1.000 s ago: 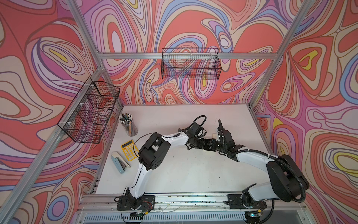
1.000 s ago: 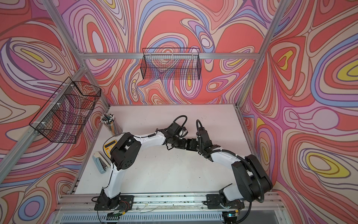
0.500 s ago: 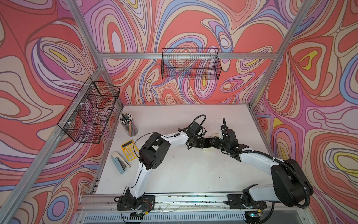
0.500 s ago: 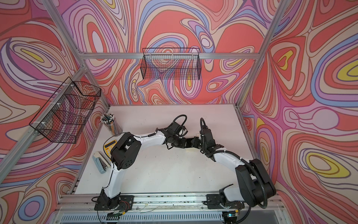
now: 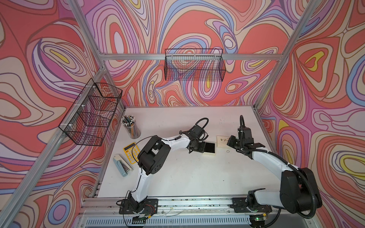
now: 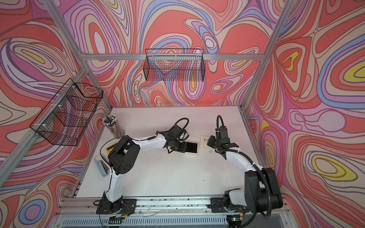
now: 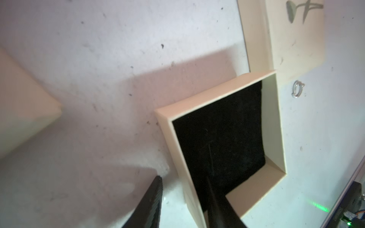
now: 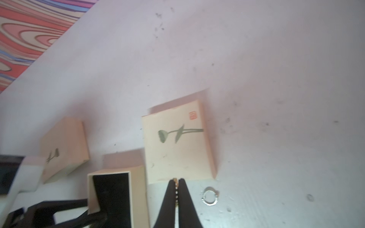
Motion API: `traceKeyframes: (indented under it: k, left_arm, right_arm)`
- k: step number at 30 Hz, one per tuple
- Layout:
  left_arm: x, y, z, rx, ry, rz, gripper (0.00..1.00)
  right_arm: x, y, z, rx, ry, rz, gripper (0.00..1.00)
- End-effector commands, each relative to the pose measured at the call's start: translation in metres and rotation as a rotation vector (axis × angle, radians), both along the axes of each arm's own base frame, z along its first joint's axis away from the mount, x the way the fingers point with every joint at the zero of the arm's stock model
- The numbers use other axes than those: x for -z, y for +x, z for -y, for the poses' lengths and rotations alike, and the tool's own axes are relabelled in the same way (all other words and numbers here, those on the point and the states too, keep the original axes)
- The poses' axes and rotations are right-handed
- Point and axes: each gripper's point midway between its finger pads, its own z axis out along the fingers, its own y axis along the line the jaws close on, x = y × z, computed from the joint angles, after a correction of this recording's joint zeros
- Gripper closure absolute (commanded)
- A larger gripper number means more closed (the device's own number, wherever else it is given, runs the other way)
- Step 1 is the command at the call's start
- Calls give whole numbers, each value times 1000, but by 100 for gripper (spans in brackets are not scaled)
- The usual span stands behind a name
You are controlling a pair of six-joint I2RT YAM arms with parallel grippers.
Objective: Take the rings out of the lift-off lid box
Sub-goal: Place the ring at the center of the board.
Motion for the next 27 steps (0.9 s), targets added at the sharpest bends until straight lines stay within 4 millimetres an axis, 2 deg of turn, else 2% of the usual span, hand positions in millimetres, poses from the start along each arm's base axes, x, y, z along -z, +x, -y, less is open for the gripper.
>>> traceKeyframes:
  k: [1,8,13,16,19,24,27]
  left_arm:
    - [1,-11,-25,-3,82,-21,58]
    - [-31,-11,-19,28,23,27,51]
    - [-42,-11,-16,47,2,42,46]
    - [-45,-12,-15,56,-6,45,43]
    - [-47,-13,-15,61,-10,53,42]
    - [-53,-11,-16,68,-10,77,36]
    - [-57,-10,-17,72,-13,90,32]
  right_arm:
    - [24,-19,30,93,-91,-130,100]
    - [46,-33,43,170,-121,-218,100]
    - [66,-41,44,175,-122,-286,100]
    - [68,-42,41,170,-108,-287,98]
    - [63,-41,40,165,-103,-268,82]
    - [58,-40,39,152,-102,-260,41]
    - [55,-40,39,143,-105,-258,30]
